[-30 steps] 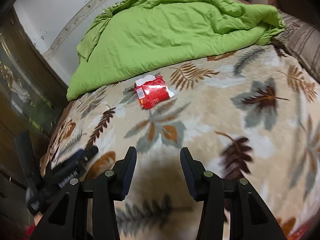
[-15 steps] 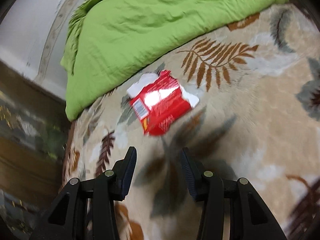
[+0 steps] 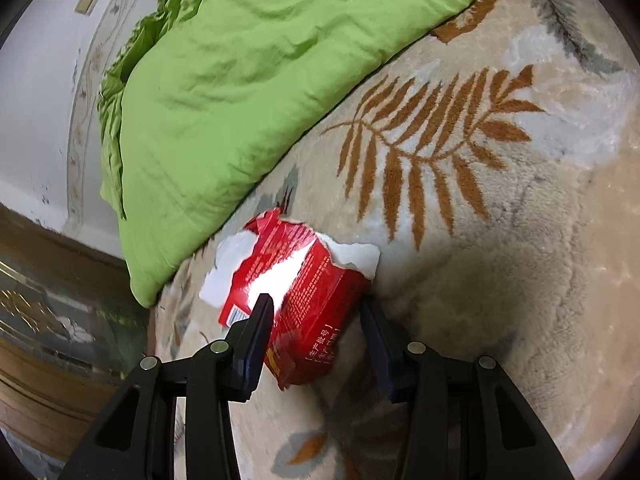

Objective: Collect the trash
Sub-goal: 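Return to the bed and grasp the red-white packet with the right tool, then grasp the purple-red wrapper with the left tool while the right tool holds the packet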

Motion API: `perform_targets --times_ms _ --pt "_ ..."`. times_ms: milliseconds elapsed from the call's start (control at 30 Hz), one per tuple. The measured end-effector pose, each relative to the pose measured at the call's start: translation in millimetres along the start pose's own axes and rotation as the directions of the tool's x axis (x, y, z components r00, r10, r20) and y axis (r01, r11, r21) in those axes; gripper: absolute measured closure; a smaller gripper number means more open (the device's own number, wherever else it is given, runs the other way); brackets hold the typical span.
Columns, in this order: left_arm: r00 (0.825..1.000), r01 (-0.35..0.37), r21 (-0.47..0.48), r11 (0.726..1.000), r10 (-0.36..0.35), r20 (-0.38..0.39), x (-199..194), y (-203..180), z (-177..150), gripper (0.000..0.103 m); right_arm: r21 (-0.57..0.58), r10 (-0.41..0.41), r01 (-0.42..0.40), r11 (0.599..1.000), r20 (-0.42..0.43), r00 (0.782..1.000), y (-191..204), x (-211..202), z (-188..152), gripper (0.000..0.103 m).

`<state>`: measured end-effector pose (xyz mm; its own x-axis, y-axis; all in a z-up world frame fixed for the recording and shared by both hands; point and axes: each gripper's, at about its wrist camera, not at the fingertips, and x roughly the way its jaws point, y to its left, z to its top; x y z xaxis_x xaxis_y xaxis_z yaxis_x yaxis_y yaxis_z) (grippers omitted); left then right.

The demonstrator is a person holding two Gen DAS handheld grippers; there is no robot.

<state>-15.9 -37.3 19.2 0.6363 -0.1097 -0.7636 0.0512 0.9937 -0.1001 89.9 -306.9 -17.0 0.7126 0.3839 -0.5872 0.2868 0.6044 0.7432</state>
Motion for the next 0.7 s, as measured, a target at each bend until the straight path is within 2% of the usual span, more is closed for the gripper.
perform_targets --times_ms 100,267,367,500,700 --pt "1.000 -0.003 0.006 1.000 0.003 -0.001 1 -1 0 0.045 0.008 0.015 -0.015 1.000 0.013 1.000 -6 -3 -2 0.077" --pt "1.000 -0.006 0.010 1.000 0.006 0.001 1 -2 -1 0.044 0.036 0.039 -0.041 0.999 0.051 0.998 -11 -20 -12 0.084" --pt "1.000 -0.004 0.009 1.000 0.004 0.001 2 -2 -1 0.044 0.021 0.016 -0.018 1.000 0.092 0.996 -6 -39 -15 0.087" --pt "1.000 0.007 0.019 1.000 -0.007 -0.002 1 -4 -1 0.044 -0.033 -0.029 0.037 0.999 0.198 0.980 8 -77 -24 0.087" --pt "0.996 0.085 -0.013 0.996 -0.085 -0.025 2 -5 12 0.043 -0.130 -0.099 0.140 0.982 0.283 0.954 20 -97 -29 0.087"
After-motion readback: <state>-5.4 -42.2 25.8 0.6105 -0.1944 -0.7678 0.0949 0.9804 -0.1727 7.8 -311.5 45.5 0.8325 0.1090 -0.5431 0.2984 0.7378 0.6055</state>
